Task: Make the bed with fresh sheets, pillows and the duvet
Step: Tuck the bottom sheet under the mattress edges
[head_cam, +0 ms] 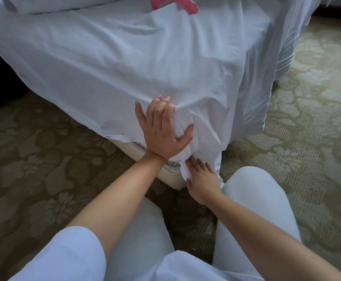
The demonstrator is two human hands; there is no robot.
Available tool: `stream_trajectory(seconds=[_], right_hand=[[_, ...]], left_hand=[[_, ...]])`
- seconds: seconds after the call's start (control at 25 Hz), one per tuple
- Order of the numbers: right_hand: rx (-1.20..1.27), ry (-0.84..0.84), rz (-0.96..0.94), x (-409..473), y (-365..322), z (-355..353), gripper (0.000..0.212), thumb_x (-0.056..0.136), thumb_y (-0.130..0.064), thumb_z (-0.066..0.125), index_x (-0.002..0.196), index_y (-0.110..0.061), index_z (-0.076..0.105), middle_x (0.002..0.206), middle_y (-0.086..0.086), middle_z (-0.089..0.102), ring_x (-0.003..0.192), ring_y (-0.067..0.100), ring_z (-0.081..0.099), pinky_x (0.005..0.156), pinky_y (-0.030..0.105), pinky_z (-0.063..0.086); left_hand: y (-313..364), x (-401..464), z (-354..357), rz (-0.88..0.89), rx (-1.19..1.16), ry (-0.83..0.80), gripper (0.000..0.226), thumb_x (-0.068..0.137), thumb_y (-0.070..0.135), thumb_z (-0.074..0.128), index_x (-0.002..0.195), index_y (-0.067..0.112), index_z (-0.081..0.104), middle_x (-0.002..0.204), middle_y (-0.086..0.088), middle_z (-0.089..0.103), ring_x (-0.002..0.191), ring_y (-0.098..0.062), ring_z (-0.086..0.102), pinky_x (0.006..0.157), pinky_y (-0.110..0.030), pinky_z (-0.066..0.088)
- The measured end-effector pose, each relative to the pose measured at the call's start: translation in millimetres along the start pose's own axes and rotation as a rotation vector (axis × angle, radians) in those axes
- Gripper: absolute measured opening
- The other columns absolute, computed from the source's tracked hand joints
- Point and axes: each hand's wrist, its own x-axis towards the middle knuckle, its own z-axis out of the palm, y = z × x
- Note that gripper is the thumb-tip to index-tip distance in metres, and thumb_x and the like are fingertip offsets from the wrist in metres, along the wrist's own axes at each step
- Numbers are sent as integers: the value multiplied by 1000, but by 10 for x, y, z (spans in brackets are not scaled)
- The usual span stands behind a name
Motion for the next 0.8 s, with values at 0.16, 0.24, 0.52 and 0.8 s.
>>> stream_trajectory(seconds=[0.16,0.24,0.52,0.8], right_hand=[[-45,-75,15,118,14,30,72,94,-24,47,153,-22,5,160,-2,1,145,26,13,118,41,6],[-20,-49,-7,118,61,65,77,88,-18,54,152,-23,12,159,-3,7,131,27,40,103,38,34],[-26,370,-186,267,139,-81,14,65,-10,78,72,-15,68,74,2,66,49,22,59,48,28,46],[-216,151,-143,228,79,-135,27,92,-27,52,115,-16,61,119,6,52,91,30,58,75,37,42]], left_hand=[[12,-24,19,12,17,15,48,76,45,59,105,7,49,106,-18,64,115,-31,51,103,-66,27],[21,-22,8,13,26,9,49,76,44,60,106,7,48,107,-18,64,115,-31,50,103,-66,26],[15,-11,6,22,42,14,48,75,43,58,106,7,49,106,-18,65,114,-32,52,103,-66,26],[16,-21,-18,12,47,-9,49,76,43,57,108,8,48,109,-18,64,116,-32,51,103,-66,27]])
